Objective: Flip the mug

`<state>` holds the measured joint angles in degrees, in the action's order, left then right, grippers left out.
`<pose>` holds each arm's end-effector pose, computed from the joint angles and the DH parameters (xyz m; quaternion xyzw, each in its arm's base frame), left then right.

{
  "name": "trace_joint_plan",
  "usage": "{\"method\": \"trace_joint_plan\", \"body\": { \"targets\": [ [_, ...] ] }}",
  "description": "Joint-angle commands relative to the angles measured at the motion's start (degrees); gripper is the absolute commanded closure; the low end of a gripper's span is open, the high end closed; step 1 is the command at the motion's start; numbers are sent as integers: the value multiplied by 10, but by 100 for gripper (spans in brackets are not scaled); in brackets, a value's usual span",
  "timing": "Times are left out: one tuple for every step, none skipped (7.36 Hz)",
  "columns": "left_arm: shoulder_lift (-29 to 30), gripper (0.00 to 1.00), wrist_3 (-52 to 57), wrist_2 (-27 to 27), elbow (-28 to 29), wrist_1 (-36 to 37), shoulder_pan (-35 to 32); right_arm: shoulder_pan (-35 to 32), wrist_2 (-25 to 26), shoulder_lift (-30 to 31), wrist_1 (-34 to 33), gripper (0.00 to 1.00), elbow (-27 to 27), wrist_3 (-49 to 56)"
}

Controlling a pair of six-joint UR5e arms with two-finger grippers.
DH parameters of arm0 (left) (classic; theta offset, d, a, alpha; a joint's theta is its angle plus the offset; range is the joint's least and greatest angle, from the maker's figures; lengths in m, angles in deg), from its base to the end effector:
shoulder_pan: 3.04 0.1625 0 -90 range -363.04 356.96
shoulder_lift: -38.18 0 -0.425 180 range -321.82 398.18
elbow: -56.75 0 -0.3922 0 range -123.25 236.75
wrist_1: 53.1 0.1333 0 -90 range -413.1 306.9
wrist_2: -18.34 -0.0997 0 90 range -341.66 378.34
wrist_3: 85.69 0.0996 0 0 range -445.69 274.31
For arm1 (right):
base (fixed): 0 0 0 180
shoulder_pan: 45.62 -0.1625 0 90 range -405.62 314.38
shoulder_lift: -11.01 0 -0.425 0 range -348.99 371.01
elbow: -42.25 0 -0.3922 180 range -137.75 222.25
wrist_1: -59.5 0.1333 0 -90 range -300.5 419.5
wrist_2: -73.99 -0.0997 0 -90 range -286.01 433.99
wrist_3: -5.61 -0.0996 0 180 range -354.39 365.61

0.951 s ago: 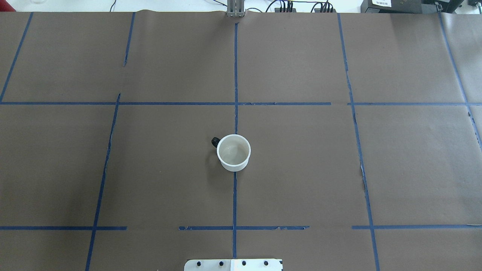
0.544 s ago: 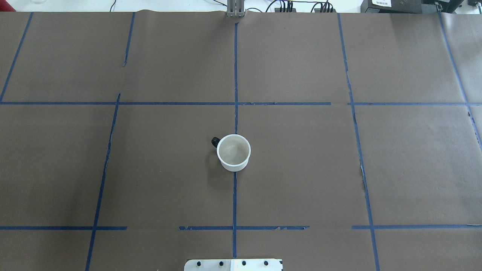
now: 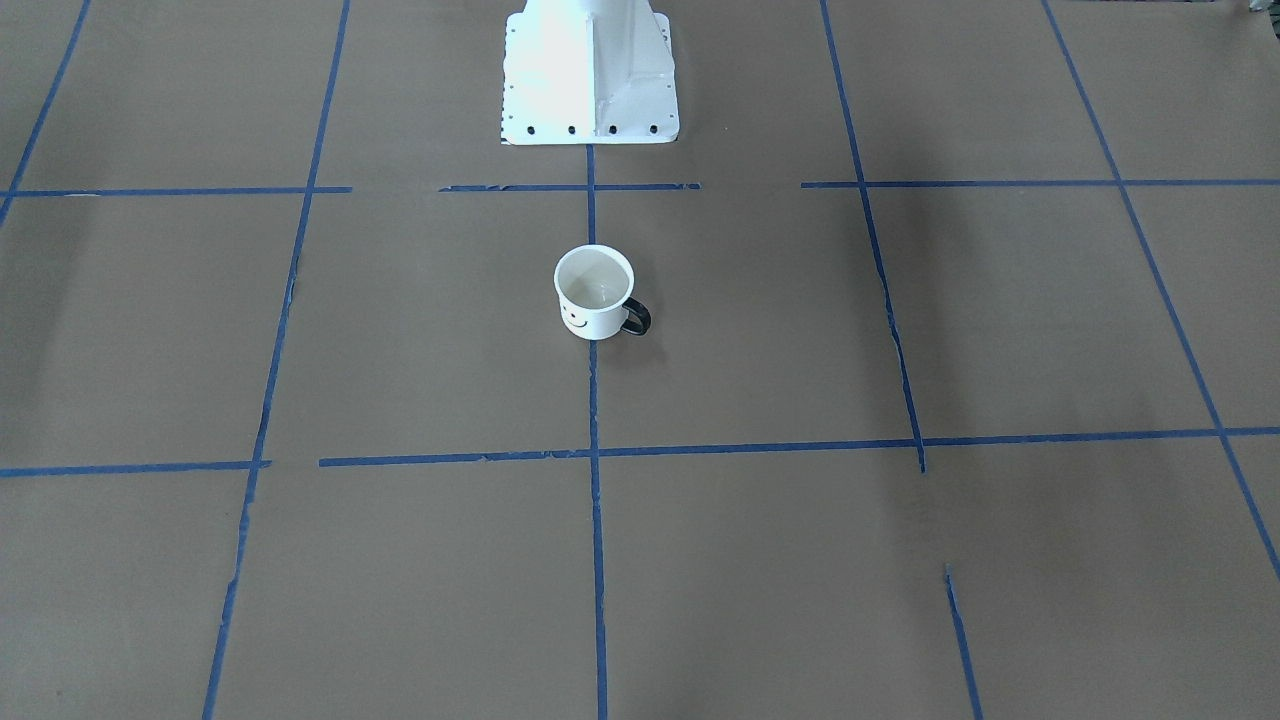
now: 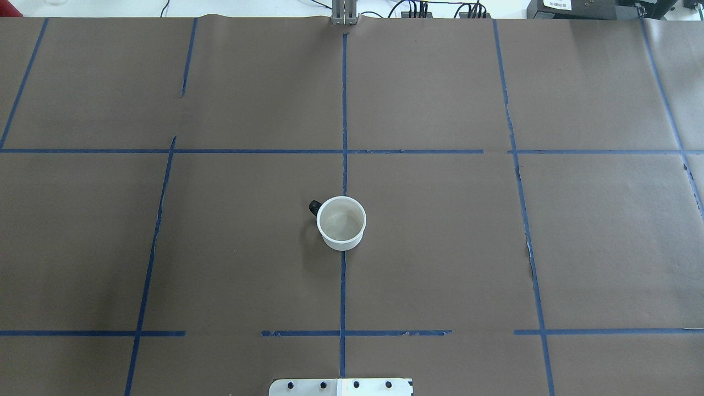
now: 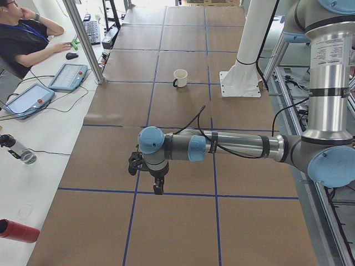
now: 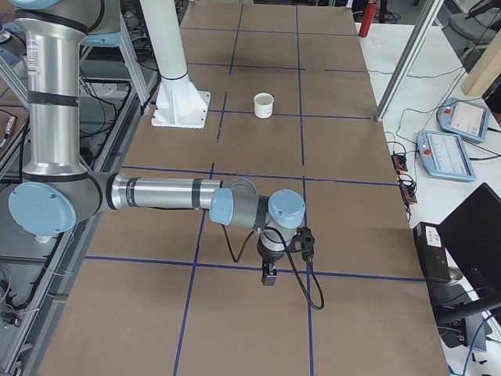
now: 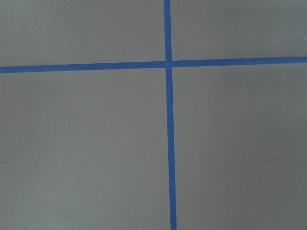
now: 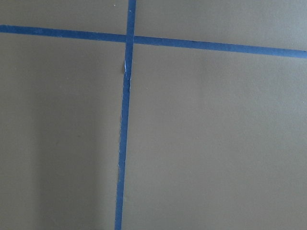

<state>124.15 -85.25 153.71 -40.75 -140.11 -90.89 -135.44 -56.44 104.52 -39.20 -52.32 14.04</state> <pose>-0.0450 -0.4639 0.6318 -0.0019 0.3857 0.0225 0.9224 0.0673 -0.4551 0.6678 -0.0376 -0.3484 -0.0473 0.9354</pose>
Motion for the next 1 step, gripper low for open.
{"method": "trace_joint_plan", "body": {
  "targets": [
    [1,0,0,1,1,0,0,0,0,0,0,0,0,0]
  ]
}}
